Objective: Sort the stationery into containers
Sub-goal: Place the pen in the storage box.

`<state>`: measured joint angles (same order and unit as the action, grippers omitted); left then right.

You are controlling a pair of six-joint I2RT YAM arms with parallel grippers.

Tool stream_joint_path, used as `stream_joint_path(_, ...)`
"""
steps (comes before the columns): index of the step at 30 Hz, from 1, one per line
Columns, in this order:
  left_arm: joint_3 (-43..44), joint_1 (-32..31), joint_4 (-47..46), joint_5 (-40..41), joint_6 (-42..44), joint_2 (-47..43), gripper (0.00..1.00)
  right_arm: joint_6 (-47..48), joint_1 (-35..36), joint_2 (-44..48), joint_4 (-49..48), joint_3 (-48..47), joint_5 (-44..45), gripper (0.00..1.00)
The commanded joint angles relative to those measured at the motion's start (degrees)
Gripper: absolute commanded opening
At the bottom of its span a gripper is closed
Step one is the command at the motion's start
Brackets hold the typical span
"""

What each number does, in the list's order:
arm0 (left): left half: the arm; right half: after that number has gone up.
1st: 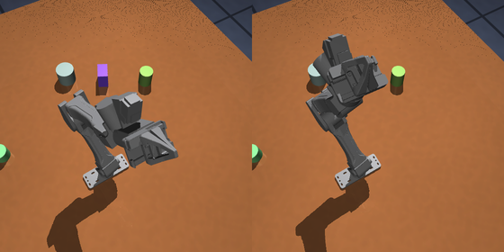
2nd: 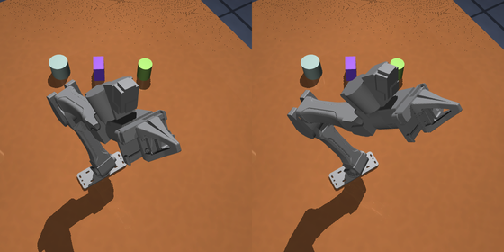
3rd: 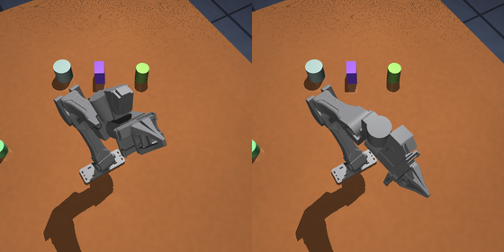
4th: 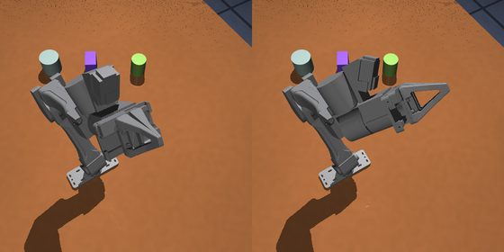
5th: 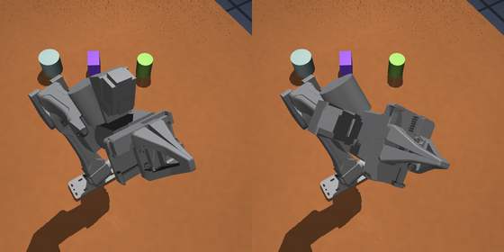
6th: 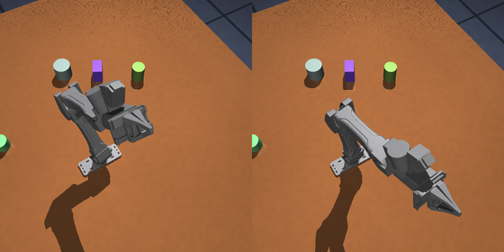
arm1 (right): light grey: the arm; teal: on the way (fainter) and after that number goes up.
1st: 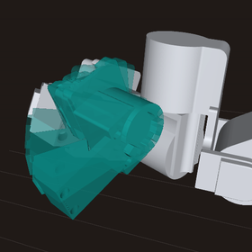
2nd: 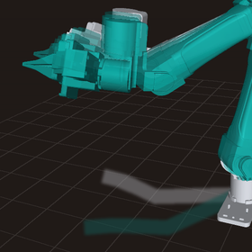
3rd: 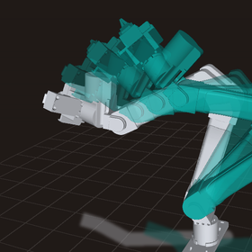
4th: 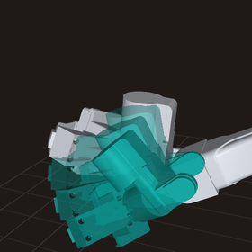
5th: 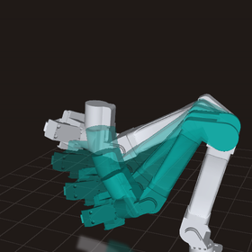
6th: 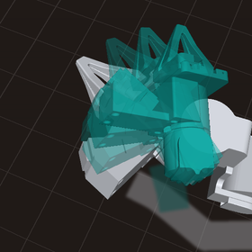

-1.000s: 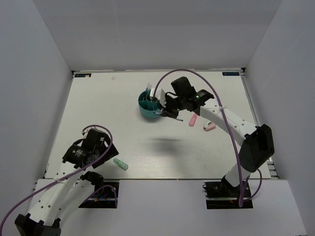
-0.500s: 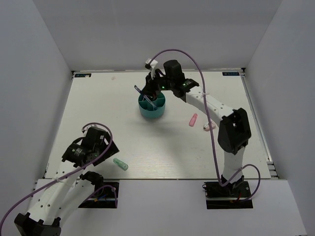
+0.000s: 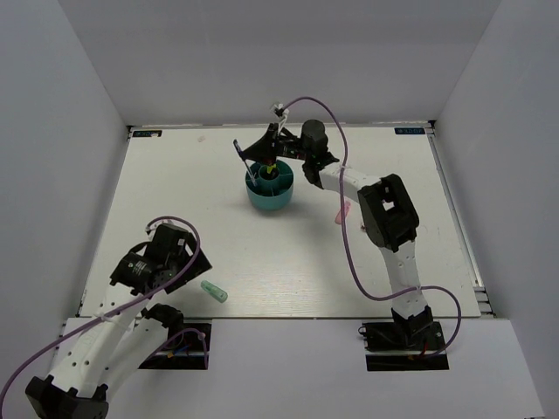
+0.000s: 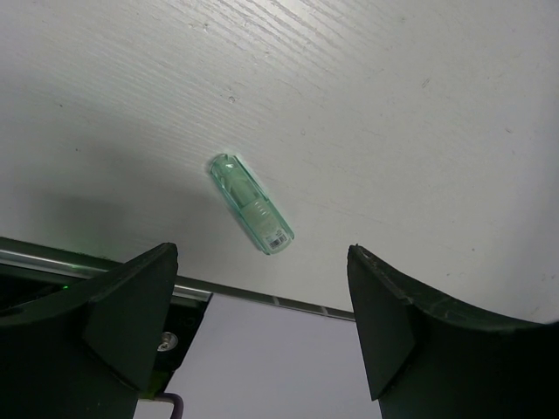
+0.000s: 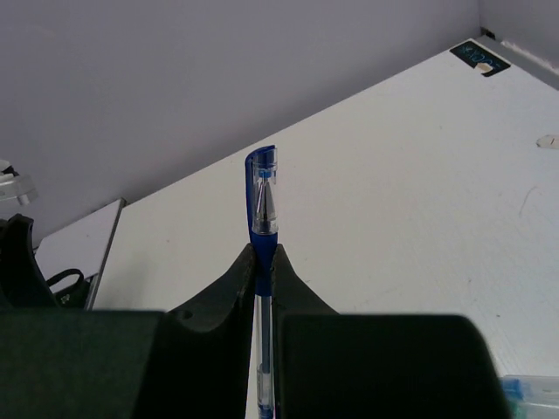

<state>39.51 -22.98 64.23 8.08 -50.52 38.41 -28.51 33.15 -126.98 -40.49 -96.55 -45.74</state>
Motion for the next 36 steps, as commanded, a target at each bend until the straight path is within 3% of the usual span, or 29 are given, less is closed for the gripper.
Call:
stream_joint_path(1, 1.80, 0.13, -0.68, 0.45, 0.51, 0.70, 0.88, -5.95, -1.07, 0.15, -19.89, 2.06, -3.65, 0.00)
stream_joint_path(25, 0.40, 0.22, -4.37, -1.92, 0.07, 3.07, 0.88, 15.32, -2.82, 2.79, -21.56, 15.78, -11.74, 0.00)
stream_joint_path(26, 0.48, 0.22, -4.55, -1.84, -0.10, 2.98, 0.88, 15.50, -2.74, 3.22, -21.47, 16.30, -11.92, 0.12)
stream_joint_path(29, 0.13, 0.22, -4.20, -1.92, -0.54, 3.16, 0.87, 17.70, -2.65, 4.54, -19.64, 18.06, -12.27, 0.33)
stream_joint_path(33, 0.04, 0.13, -3.76, -1.84, -1.77, 4.47, 0.86, 19.54, -2.47, 6.12, -17.79, 18.68, -12.27, 0.40)
stream_joint_path(36, 0.39, 0.22, -3.06, -2.80, -2.39, 6.23, 0.79, 19.81, -2.47, 7.18, -16.82, 19.12, -11.75, 0.40)
